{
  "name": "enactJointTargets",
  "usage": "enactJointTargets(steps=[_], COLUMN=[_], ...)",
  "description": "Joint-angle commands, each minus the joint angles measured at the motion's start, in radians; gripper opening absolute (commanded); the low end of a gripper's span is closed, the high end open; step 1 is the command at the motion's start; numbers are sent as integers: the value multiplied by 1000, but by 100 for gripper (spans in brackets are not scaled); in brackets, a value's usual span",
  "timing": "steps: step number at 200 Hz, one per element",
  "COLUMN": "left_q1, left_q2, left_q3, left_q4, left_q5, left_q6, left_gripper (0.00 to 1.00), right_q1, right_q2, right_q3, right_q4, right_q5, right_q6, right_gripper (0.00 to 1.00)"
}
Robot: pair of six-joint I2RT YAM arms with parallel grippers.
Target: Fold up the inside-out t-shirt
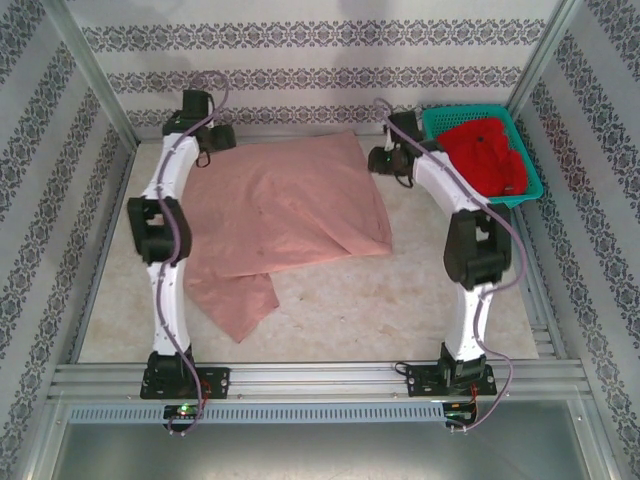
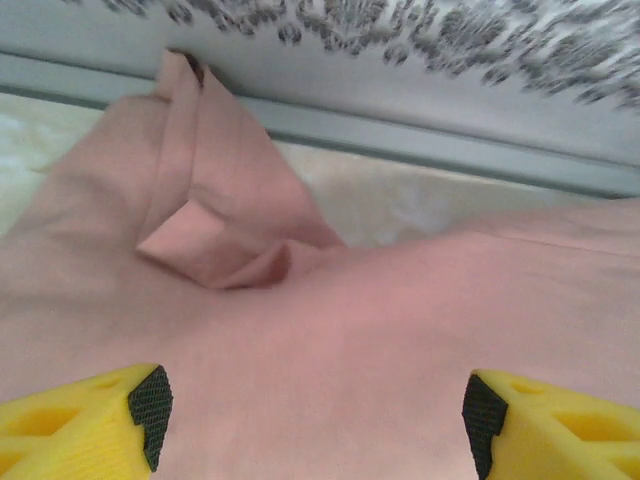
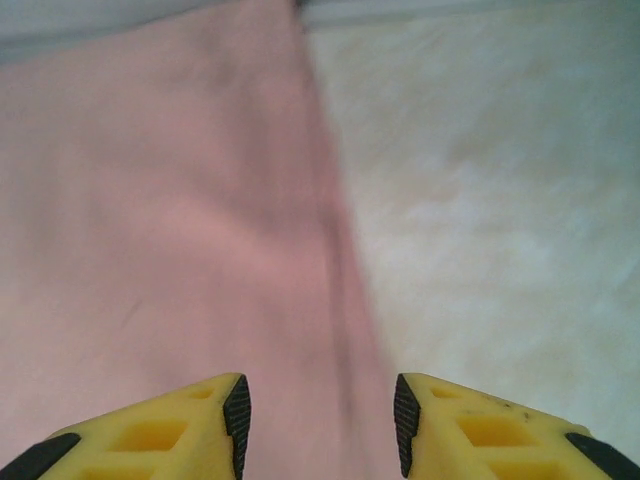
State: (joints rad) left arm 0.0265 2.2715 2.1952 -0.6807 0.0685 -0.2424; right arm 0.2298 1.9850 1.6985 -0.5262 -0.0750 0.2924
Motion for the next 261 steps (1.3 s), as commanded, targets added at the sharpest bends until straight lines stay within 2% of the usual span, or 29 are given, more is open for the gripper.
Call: enactJointTargets(steps=[1,16,36,52,67,90,123,168,224,261], left_q1=[0,-2,-14,-57,-115,-198,-318,-395,-413,-421], left_q2=[-315,-495,-665,-755,-836,-960,-1028,-1059,-1060,-1075], left_q3=[-387,-706,-987,-1103,-1184,-1330,-1447,-1560,-1678,-1732], left_q4=[207,352,459,408,334,271,165,149,188,210], left_q5=[87,156,262,297,265,207,174,195,221,270], left_q6=[-147,-239,-333,-312,-281,-296,-320,-377,-412,-439], left_gripper=[79,79,79,79,80,81,82,82,83,82], right_q1=[56,62,34,21,22,7,-13,-15,-53,-113], right_q2=[-87,-97,-70,-72,-95,-102,-51,15,11,-59], right_q3=[-227,-310,-308,-303,-329,-379,-366,-315,-314,-349], right_q4=[-25,-22,-59,-113,-158,-153,-108,-111,-131,-140], right_q5=[-177,-216,-202,-98,-19,-52,-124,-120,-34,-1], right_q6=[72,87,72,33,-6,-8,12,7,-11,-28], right_gripper=[44,42,42,42,44,45,44,36,2,0])
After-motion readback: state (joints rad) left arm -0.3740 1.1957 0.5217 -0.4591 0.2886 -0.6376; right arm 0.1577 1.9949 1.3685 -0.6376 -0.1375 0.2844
